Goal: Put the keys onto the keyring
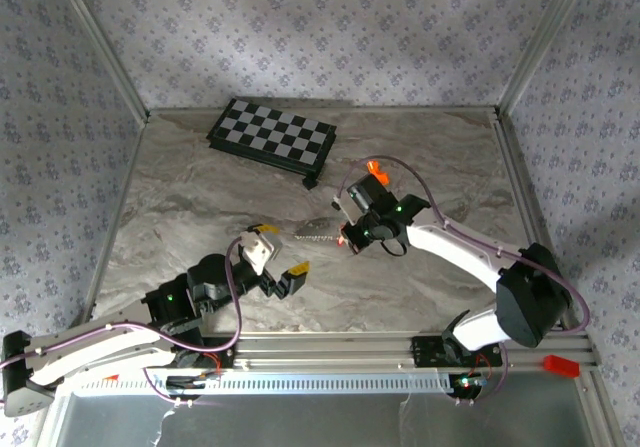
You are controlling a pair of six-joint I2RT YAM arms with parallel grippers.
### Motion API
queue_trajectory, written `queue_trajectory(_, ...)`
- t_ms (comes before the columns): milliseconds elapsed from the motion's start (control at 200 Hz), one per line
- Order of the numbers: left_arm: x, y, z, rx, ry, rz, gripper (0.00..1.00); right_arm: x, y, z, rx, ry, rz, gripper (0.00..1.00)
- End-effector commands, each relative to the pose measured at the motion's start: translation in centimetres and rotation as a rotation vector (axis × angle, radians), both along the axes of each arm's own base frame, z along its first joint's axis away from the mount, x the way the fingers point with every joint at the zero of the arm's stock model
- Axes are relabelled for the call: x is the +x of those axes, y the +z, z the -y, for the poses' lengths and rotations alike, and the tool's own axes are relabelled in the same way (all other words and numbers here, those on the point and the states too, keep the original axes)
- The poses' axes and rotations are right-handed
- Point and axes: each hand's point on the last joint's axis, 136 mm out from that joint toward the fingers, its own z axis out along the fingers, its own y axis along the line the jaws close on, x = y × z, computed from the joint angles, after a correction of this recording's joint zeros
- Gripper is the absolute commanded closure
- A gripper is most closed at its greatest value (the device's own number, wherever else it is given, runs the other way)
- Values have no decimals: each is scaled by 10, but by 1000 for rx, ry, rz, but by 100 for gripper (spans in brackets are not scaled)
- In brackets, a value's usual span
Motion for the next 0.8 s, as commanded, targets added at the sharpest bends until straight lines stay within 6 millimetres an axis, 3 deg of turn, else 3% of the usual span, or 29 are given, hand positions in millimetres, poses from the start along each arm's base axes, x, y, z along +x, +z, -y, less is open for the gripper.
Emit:
queue_trajectory(0,-2,8,6,-41,-17,0,0,-11,0,0,30,-11,-22,100)
queue_trajectory(795,3,-2,15,-16,-15,-6,1,-49,-43,9,54,-40,-137,100)
